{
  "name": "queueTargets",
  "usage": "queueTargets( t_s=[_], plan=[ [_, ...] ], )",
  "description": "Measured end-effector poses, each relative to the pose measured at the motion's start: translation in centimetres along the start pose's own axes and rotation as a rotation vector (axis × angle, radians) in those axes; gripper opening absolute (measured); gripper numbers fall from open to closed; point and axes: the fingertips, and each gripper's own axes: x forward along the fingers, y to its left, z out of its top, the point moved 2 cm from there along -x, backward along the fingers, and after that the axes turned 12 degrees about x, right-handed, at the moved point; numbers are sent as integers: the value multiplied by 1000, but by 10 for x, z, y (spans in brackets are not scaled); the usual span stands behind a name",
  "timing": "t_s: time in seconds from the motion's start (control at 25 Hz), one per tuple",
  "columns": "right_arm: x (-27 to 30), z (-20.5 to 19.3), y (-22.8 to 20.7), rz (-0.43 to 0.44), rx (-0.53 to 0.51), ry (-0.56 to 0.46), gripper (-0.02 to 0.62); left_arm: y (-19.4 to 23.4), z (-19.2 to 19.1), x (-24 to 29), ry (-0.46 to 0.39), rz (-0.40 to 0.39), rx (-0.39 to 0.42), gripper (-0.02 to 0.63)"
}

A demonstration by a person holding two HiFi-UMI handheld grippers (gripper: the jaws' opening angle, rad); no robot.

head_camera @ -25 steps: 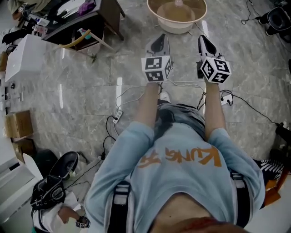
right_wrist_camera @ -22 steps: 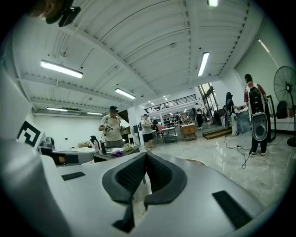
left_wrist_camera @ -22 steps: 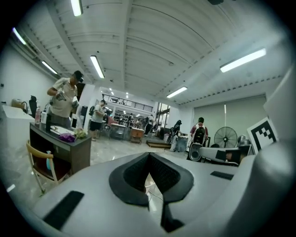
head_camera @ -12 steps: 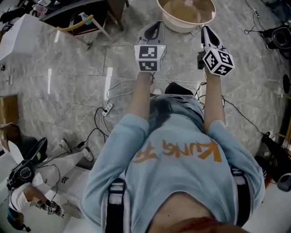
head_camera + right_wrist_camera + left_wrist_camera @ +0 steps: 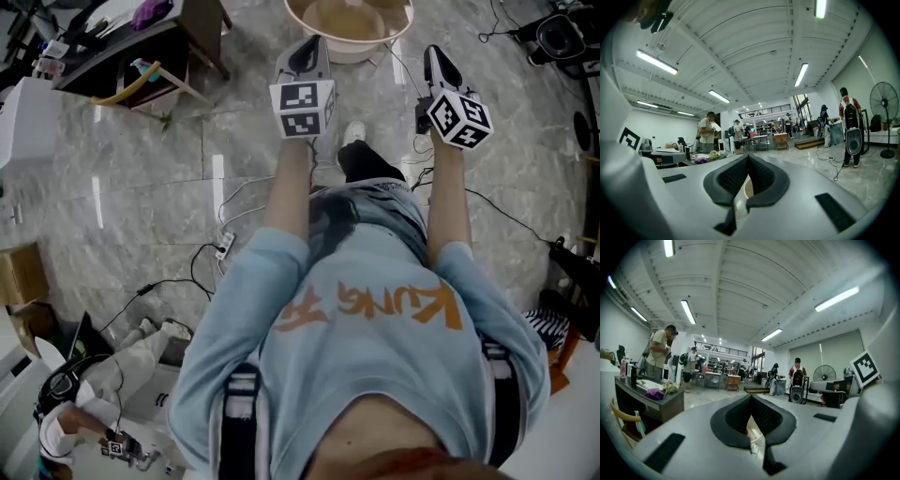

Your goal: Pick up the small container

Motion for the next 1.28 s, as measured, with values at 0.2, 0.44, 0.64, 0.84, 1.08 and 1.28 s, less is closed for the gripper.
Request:
queueTargets(
  t_s=[0.2,0.44,0.64,0.84,1.08,1.28],
  plan=[
    [27,12,-23,2,19,-46,11,-3,6,33,-15,-20,62,23],
    [107,10,-45,64,34,-46,11,37,4,97,6,50,73,25],
    [193,31,-104,47,128,-97,11,52,0,190,38,73,60,24],
    [265,56,-144,115,88,-97,12,31,4,290,82,40,60,23],
    [354,67,-228,72,140,-54,11,24,1,410,139,32,26,23],
    [392,71,-252,103,194,-45,11,15,4,451,176,7,61,23]
  ],
)
